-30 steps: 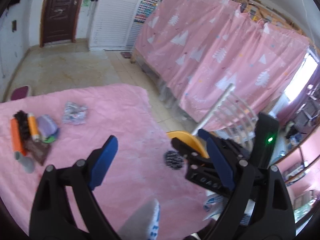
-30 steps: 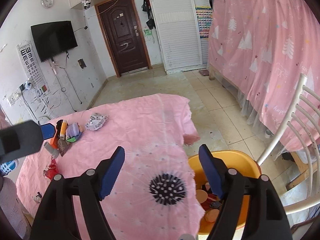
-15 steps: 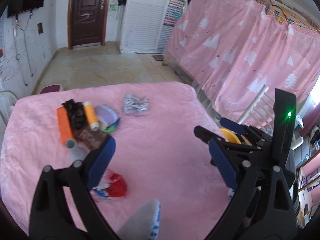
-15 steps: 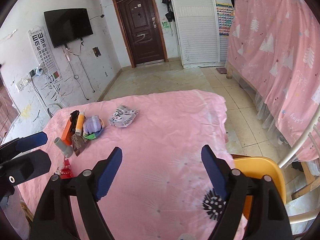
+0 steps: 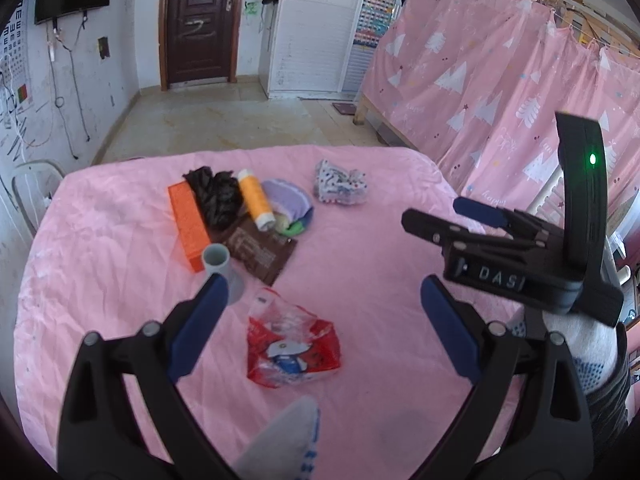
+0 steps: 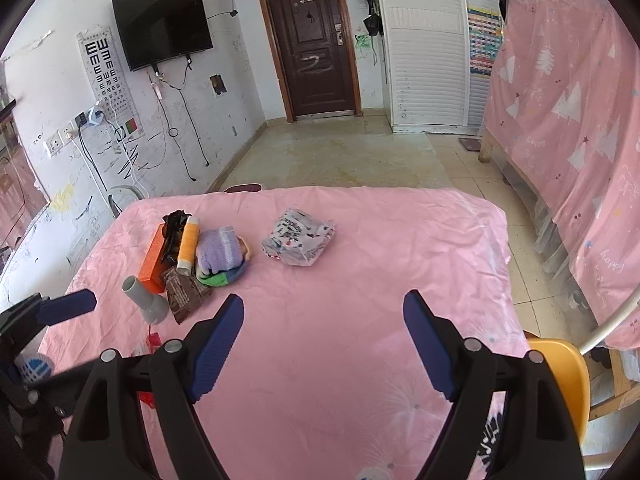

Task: Collect trash
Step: 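Move both open tools back over the bed clutter, then grasp the red-and-clear plastic bag with the left tool while the right tool grasps the white printed bag, then carry both bags to the orange basin and open both tools to drop them, then move both open tools back over the bed clutter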

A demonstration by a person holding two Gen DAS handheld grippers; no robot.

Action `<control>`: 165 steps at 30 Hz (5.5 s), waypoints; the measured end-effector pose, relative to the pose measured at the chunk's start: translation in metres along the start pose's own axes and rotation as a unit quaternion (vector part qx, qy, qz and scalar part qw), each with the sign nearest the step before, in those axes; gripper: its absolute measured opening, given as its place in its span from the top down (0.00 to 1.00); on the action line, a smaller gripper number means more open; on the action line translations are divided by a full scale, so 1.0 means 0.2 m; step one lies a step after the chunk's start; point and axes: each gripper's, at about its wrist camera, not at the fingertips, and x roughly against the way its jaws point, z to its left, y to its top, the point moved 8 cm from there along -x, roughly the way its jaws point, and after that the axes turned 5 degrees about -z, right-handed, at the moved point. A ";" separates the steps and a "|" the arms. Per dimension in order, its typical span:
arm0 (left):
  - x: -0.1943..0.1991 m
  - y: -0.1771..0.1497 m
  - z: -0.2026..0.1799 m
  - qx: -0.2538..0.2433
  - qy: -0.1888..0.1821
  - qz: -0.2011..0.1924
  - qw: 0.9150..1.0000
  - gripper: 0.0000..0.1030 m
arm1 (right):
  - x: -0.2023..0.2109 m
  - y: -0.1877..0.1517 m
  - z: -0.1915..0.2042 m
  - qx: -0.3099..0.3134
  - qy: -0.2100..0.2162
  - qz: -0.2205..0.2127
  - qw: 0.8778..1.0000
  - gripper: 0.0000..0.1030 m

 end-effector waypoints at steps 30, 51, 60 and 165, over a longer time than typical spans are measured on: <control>-0.22 -0.22 0.03 -0.048 -0.017 0.062 0.997 0.53 | -0.58 0.16 0.13 0.038 0.001 0.056 0.998 0.29; -0.08 -0.15 -0.01 -0.056 0.010 0.030 0.998 0.54 | -0.39 0.17 0.09 0.015 0.013 0.013 1.000 0.67; 0.01 -0.12 -0.12 -0.068 0.011 0.009 0.998 0.54 | -0.07 0.15 -0.07 -0.015 0.011 -0.033 0.999 0.67; -0.11 0.35 -0.27 0.024 -0.021 -0.025 0.999 0.33 | 0.18 0.11 -0.27 0.004 -0.049 -0.049 0.998 0.37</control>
